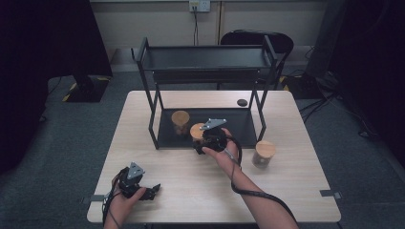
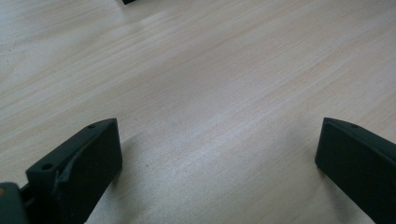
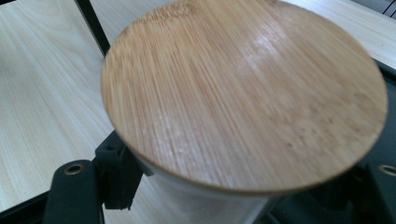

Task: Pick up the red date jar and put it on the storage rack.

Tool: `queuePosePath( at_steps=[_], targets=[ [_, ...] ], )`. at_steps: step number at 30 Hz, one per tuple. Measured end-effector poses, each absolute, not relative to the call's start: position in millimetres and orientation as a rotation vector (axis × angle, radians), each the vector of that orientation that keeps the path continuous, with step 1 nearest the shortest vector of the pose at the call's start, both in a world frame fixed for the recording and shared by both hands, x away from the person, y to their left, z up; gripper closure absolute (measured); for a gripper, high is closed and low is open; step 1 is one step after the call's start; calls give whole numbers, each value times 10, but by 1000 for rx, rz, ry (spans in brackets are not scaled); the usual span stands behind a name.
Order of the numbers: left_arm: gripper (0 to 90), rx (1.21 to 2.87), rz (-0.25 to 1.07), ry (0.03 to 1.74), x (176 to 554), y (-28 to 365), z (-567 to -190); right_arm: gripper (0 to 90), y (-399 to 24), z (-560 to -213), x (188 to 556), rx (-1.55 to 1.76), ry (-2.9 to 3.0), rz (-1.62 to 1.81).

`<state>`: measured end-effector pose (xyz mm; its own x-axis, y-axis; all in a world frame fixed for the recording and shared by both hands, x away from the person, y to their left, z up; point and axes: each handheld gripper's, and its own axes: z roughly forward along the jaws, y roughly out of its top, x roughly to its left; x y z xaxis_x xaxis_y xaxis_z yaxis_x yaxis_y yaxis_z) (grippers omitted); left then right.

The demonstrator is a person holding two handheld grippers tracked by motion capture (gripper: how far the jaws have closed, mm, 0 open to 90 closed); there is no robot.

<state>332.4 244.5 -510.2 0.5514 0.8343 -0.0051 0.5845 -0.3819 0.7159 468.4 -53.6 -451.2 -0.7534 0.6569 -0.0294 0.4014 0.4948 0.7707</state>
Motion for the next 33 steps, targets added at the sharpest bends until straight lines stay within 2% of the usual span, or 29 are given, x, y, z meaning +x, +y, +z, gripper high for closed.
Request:
queuePosePath(
  at_steps=[33],
  targets=[
    [1, 2107, 473, 1137, 3324, 2445, -5102, 253, -528, -4611, 4985, 966, 2391, 1090]
  ],
)
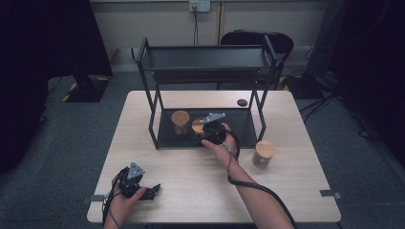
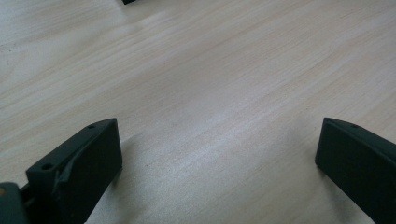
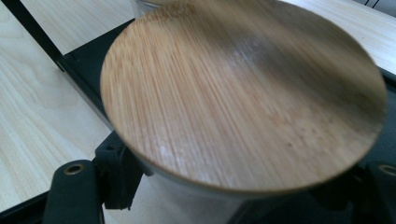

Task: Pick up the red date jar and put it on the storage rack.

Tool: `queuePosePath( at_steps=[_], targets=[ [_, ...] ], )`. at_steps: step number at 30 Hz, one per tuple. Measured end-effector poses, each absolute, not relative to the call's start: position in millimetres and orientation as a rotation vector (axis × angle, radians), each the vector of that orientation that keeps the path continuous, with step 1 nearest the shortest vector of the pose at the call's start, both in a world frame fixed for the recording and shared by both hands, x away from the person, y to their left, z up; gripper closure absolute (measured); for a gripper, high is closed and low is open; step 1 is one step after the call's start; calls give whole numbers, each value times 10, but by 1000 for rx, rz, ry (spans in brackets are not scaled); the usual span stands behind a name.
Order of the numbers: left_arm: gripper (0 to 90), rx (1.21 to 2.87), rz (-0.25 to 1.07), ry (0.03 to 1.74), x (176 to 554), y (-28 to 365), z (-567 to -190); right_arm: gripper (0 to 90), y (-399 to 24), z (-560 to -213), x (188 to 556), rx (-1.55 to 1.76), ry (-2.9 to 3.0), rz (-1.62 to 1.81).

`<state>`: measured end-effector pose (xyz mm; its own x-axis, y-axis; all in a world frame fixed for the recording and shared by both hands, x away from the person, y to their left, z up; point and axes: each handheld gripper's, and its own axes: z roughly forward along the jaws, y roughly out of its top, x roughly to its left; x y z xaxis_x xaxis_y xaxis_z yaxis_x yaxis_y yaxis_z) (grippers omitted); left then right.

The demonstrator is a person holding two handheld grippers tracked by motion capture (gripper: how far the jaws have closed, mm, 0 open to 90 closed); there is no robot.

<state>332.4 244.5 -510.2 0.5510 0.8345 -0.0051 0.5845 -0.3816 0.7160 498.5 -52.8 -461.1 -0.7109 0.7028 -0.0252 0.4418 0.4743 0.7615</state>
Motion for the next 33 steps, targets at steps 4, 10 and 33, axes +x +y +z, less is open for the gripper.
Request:
queuePosePath(
  at_steps=[4, 10, 33],
  targets=[
    [1, 2107, 473, 1137, 3324, 2445, -5102, 252, -520, -4631, 5017, 981, 2391, 1083],
    [1, 2107, 473, 1137, 3324, 2444, -5102, 253, -496, -4664, 5060, 991, 2389, 1078],
    [1, 2107, 473, 1137, 3324, 2445, -5102, 253, -439, -4721, 5198, 1005, 2381, 1056]
  ],
)
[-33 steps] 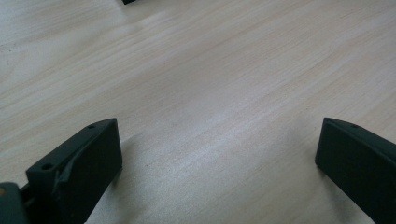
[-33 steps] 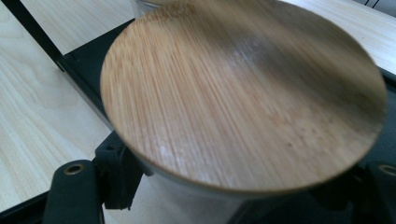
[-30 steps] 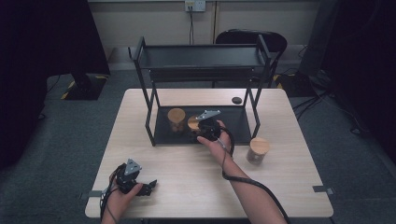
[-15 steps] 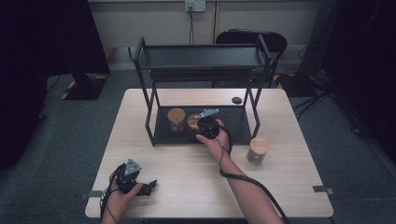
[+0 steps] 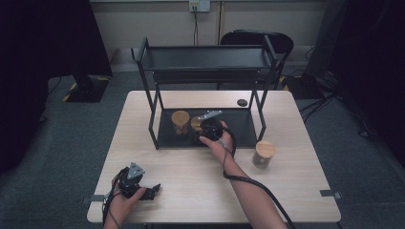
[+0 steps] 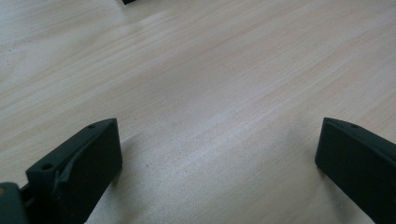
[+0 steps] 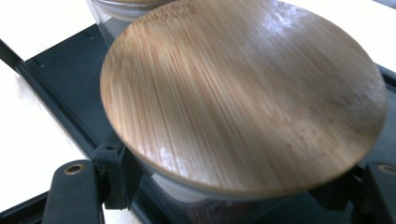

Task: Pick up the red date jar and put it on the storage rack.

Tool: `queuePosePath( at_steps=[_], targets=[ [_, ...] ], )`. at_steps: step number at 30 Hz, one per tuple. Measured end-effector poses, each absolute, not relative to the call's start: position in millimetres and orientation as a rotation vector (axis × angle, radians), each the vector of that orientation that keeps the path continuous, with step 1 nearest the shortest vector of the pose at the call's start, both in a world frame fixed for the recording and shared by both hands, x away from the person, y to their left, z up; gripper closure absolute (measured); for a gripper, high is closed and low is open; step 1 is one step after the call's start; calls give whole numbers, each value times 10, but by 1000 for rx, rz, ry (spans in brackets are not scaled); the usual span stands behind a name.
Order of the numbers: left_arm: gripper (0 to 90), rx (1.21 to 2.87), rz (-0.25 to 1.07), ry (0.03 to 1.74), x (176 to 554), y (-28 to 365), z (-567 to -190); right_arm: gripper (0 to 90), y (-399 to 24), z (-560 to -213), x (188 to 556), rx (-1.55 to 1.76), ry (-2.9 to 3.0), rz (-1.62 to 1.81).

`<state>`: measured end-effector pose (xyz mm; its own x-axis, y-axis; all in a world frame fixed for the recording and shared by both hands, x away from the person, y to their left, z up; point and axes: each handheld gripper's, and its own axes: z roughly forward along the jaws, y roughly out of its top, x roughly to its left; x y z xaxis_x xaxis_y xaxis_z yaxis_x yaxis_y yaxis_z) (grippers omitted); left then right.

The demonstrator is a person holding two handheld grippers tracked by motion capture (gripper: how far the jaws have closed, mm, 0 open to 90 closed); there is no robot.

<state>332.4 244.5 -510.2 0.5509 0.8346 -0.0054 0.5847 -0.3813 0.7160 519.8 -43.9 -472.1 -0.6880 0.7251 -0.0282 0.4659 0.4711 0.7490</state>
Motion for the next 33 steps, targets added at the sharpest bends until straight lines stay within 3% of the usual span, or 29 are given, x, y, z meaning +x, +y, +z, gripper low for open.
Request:
queuePosePath(
  at_steps=[33],
  targets=[
    [2, 2111, 470, 1131, 3325, 2451, -5101, 252, -391, -4752, 5375, 1007, 2358, 1048]
  ],
)
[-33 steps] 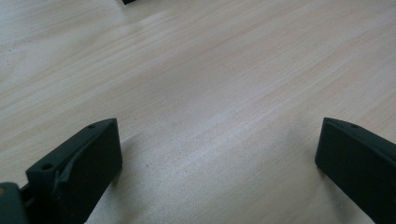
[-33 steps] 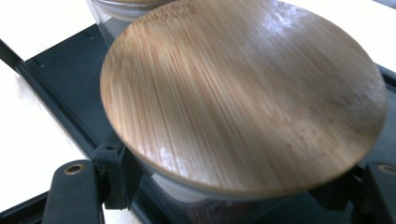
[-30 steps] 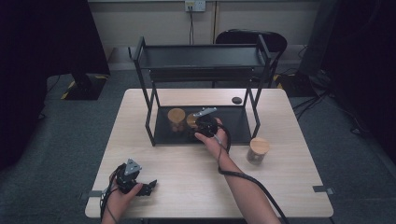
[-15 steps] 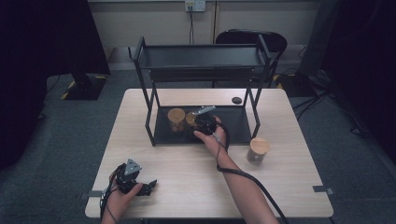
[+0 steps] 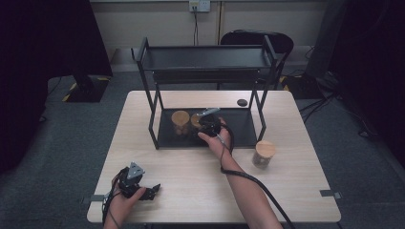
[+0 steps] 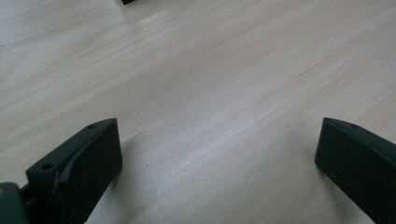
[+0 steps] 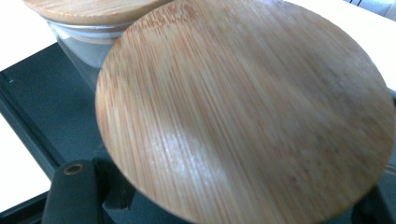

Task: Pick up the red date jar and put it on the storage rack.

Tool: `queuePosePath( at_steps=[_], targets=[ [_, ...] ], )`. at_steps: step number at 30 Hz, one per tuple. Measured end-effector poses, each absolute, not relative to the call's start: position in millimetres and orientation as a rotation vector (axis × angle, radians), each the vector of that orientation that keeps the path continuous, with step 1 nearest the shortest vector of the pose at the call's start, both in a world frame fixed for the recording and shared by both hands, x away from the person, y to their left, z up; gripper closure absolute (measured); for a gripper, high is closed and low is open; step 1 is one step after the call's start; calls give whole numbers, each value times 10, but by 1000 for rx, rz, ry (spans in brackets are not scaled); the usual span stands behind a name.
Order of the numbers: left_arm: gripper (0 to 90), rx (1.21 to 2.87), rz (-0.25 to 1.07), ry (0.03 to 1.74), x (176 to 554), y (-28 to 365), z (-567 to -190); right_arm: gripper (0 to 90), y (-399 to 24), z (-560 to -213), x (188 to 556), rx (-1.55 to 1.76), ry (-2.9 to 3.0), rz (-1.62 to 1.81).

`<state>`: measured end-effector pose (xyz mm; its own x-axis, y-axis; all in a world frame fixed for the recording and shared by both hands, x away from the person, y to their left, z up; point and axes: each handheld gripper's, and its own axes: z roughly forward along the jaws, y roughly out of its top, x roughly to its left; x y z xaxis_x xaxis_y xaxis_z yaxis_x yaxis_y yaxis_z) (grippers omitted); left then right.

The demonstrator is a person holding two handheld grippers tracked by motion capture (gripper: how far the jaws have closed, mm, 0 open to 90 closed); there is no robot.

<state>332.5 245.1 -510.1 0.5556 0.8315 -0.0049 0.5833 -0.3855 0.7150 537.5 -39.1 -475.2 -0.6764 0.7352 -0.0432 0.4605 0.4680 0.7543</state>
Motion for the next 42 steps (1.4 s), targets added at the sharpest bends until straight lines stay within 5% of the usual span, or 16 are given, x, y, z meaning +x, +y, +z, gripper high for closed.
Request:
queuePosePath(
  at_steps=[42],
  targets=[
    [3, 2113, 466, 1126, 3325, 2457, -5100, 250, -351, -4787, 5462, 1042, 2305, 1071]
  ],
)
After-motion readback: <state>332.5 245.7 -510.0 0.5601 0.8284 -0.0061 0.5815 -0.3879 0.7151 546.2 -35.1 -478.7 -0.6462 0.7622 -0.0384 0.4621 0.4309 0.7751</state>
